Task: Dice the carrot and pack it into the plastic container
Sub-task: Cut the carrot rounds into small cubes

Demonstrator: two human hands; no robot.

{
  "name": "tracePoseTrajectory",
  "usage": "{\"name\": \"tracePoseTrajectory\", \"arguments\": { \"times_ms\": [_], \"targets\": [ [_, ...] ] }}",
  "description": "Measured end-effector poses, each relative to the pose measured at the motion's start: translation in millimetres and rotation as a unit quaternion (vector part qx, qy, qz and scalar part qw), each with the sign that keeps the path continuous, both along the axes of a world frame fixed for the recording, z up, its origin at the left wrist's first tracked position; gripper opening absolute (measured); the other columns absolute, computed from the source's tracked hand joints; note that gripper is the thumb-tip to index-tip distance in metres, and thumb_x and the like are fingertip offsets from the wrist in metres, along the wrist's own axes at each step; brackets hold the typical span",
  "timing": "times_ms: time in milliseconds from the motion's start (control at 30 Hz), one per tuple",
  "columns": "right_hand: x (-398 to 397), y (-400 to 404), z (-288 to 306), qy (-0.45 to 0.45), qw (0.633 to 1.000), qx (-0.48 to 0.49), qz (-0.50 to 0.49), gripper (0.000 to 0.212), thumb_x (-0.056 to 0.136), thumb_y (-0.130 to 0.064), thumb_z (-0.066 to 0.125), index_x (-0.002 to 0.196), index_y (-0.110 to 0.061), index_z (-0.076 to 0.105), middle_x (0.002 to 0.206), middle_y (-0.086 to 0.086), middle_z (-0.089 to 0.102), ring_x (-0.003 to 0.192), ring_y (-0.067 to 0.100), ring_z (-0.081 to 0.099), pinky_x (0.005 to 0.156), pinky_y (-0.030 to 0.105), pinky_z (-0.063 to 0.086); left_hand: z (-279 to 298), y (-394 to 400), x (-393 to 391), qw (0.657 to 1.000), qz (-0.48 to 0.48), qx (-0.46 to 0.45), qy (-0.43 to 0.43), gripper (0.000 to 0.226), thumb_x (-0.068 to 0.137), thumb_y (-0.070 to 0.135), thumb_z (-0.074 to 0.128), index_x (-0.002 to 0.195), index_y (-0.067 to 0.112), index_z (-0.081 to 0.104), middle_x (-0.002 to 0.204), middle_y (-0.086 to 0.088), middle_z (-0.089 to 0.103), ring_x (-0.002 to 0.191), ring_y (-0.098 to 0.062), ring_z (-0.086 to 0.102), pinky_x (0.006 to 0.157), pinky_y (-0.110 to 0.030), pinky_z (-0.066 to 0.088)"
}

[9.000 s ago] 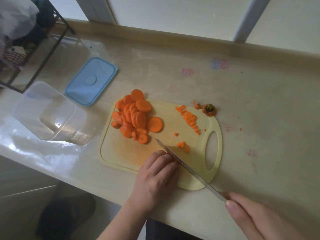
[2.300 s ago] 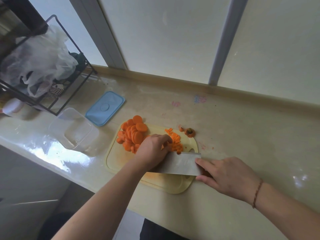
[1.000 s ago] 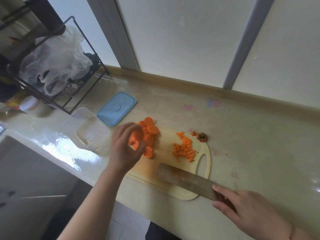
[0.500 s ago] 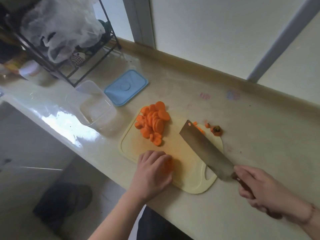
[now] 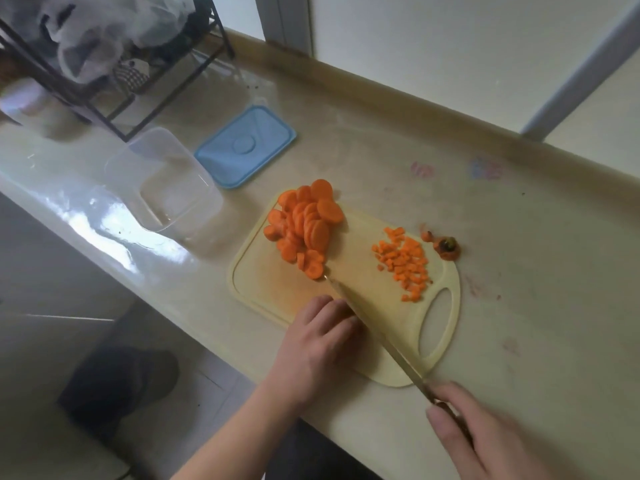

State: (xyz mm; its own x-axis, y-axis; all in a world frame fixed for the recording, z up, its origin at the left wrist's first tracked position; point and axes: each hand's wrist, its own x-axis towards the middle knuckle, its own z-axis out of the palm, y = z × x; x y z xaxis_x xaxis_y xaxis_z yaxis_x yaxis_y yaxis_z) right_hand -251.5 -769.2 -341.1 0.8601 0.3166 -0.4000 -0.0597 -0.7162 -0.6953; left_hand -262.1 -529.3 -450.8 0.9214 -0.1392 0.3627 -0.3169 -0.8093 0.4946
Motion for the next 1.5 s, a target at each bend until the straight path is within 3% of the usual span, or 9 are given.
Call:
{"name": "tracePoseTrajectory", "arguments": {
  "times_ms": [100, 200, 400, 733, 867, 1000, 1133, 1300, 1500],
  "targets": [
    [3.6, -3.0, 1.6, -0.009, 1.0, 0.017, -0.008, 0.048, 0.064, -0.091, 0.03, 0.096, -0.06, 0.05, 0.076, -0.024, 0.065, 0.079, -0.003, 0.061, 0.068, 0.007, 0.045, -0.6, -1.2, -0.9, 1.0, -0.004, 0.015, -0.011, 0.02, 0.092, 0.007, 0.075, 0.111, 0.003, 0.073, 0.119, -0.014, 0.066, 0.108, -0.037, 0.059, 0.092, -0.044, 0.05],
    [4.8, -4.0, 2.6, 0.007, 1.0, 0.003, -0.03, 0.022, 0.073, -0.074, 0.041, 0.093, -0.067, 0.047, 0.078, -0.03, 0.064, 0.082, -0.009, 0.059, 0.068, 0.004, 0.044, 1.8, -2.4, 0.5, 1.0, -0.022, 0.015, -0.016, 0.018, 0.092, 0.006, 0.074, 0.109, 0.0, 0.073, 0.116, -0.016, 0.068, 0.106, -0.037, 0.061, 0.091, -0.044, 0.052],
    [-4.7, 1.3, 3.9, 0.01, 0.998, -0.001, -0.058, 0.036, 0.055, -0.073, 0.032, 0.088, -0.07, 0.047, 0.076, -0.038, 0.061, 0.083, -0.017, 0.055, 0.072, -0.002, 0.04, -1.3, -1.7, -1.9, 1.0, -0.016, -0.001, -0.012, 0.028, 0.084, 0.001, 0.081, 0.111, 0.0, 0.075, 0.119, -0.015, 0.068, 0.11, -0.036, 0.063, 0.09, -0.042, 0.053],
    [1.6, -5.5, -5.5, -0.025, 0.998, -0.051, 0.031, 0.029, 0.082, -0.074, 0.022, 0.089, -0.06, 0.046, 0.061, -0.024, 0.058, 0.062, -0.011, 0.056, 0.062, 0.008, 0.046, 2.1, -1.1, 0.5, 1.0, -0.012, -0.023, -0.015, 0.019, 0.087, 0.004, 0.079, 0.107, 0.002, 0.077, 0.116, -0.012, 0.07, 0.106, -0.035, 0.065, 0.087, -0.042, 0.053],
    [8.3, 0.5, -5.2, -0.034, 0.996, -0.066, 0.039, 0.041, 0.073, -0.083, -0.002, 0.091, -0.074, 0.033, 0.087, -0.016, 0.065, 0.092, 0.0, 0.059, 0.073, 0.006, 0.043, 2.4, -2.2, 2.6, 1.0, -0.005, -0.02, -0.011, 0.017, 0.09, 0.007, 0.076, 0.107, 0.004, 0.077, 0.115, -0.011, 0.071, 0.103, -0.033, 0.065, 0.088, -0.041, 0.053],
    [10.3, 5.4, 2.8, -0.001, 1.0, -0.019, -0.008, 0.034, 0.068, -0.091, 0.009, 0.083, -0.079, 0.037, 0.093, -0.049, 0.05, 0.101, -0.013, 0.045, 0.074, -0.005, 0.035, 8.0, -4.4, 2.4, 1.0, 0.001, -0.008, -0.024, 0.013, 0.09, 0.008, 0.077, 0.101, 0.002, 0.077, 0.107, -0.012, 0.07, 0.099, -0.031, 0.064, 0.09, -0.038, 0.053],
    [2.7, -1.4, 2.6, 0.006, 1.0, -0.018, -0.006, 0.065, 0.06, -0.097, 0.003, 0.09, -0.061, 0.048, 0.072, -0.032, 0.061, 0.07, -0.007, 0.059, 0.063, -0.001, 0.039, 8.8, -3.1, -0.3, 1.0, 0.008, -0.009, -0.027, 0.012, 0.091, 0.007, 0.073, 0.1, -0.001, 0.076, 0.106, -0.014, 0.07, 0.099, -0.033, 0.064, 0.089, -0.038, 0.054],
    [-6.2, -5.7, -1.0, -0.013, 0.996, -0.05, -0.067, 0.05, 0.047, -0.1, 0.001, 0.082, -0.086, 0.034, 0.072, -0.004, 0.061, 0.072, -0.004, 0.052, 0.074, -0.003, 0.037, 6.1, -1.0, -1.5, 1.0, 0.0, -0.005, -0.024, 0.013, 0.093, 0.008, 0.072, 0.102, 0.0, 0.076, 0.109, -0.013, 0.071, 0.102, -0.033, 0.065, 0.089, -0.039, 0.054],
    [-5.9, -8.8, 2.1, -0.006, 0.999, -0.039, 0.023, 0.073, 0.058, -0.095, -0.007, 0.096, -0.06, 0.044, 0.086, -0.027, 0.062, 0.086, -0.006, 0.056, 0.078, 0.002, 0.039, 5.1, -1.1, -2.2, 1.0, 0.0, -0.015, -0.024, 0.012, 0.093, 0.007, 0.073, 0.102, 0.0, 0.077, 0.108, -0.013, 0.071, 0.102, -0.032, 0.066, 0.088, -0.039, 0.054]
  ]
}}
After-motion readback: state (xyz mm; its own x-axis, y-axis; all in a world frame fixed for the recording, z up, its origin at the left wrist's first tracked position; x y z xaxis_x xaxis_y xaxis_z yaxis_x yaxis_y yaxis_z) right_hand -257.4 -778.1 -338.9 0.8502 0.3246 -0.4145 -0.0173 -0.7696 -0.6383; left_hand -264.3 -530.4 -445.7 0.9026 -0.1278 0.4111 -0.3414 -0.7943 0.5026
